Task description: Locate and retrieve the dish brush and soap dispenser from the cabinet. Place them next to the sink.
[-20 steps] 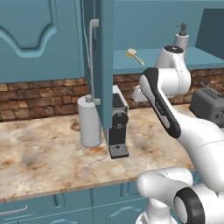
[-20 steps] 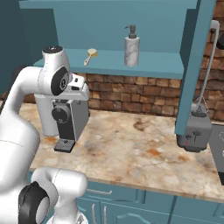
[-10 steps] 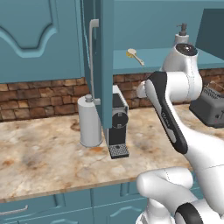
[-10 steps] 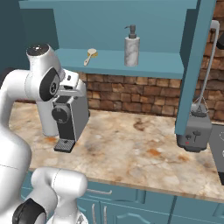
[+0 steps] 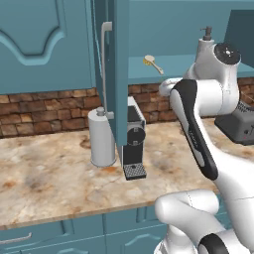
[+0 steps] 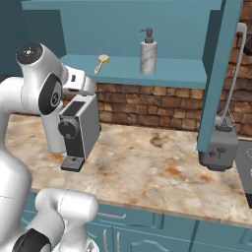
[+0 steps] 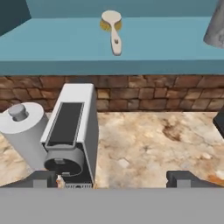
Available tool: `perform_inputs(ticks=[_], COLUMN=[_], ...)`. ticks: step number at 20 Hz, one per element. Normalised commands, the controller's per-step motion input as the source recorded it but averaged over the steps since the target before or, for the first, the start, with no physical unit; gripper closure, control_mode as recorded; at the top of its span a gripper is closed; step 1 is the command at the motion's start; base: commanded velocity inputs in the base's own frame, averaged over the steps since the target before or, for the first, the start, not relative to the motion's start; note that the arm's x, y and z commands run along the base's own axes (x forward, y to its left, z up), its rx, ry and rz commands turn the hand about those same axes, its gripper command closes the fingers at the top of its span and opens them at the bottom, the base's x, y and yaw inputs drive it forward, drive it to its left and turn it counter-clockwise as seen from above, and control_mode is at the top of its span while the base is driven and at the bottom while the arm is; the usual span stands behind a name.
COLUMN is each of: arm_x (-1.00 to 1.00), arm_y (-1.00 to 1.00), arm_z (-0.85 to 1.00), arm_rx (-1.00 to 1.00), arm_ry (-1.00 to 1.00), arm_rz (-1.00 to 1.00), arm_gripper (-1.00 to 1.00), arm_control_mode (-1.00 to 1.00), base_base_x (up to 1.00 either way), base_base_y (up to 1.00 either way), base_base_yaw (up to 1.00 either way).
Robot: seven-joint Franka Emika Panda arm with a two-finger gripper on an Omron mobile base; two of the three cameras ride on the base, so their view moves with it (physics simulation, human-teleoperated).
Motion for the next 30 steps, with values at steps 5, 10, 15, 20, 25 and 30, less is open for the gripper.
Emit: perform_inputs(ticks=[5,10,15,20,25,30], arm_x=[0.17,0.33,0.46,0.53,0.54,0.58], arm_y=[-0.11,-0.19,0.05,0.05,0.01,0.00], arm_z=[0.45,0.27,0.06,0.00,0.00,-0.01], arm_rx=[0.01,0.00,-0.02,0.00,0.00,0.00], arm_ry=[-0.24,-0.16,-0.02,0.00,0.00,0.01], arm_rz=[0.00,0.00,-0.01,0.00,0.00,0.00], arm_gripper=[-1.00,-1.00,-1.00,-1.00,-1.00,-1.00], arm_control_mode=[-1.00,-1.00,-1.00,-1.00,-1.00,-1.00], base_base_x=[0.00,0.00,0.00,0.00,0.00,0.00], base_base_y=[0.00,0.00,0.00,0.00,0.00,0.00], base_base_yaw=[0.00,0.00,0.00,0.00,0.00,0.00])
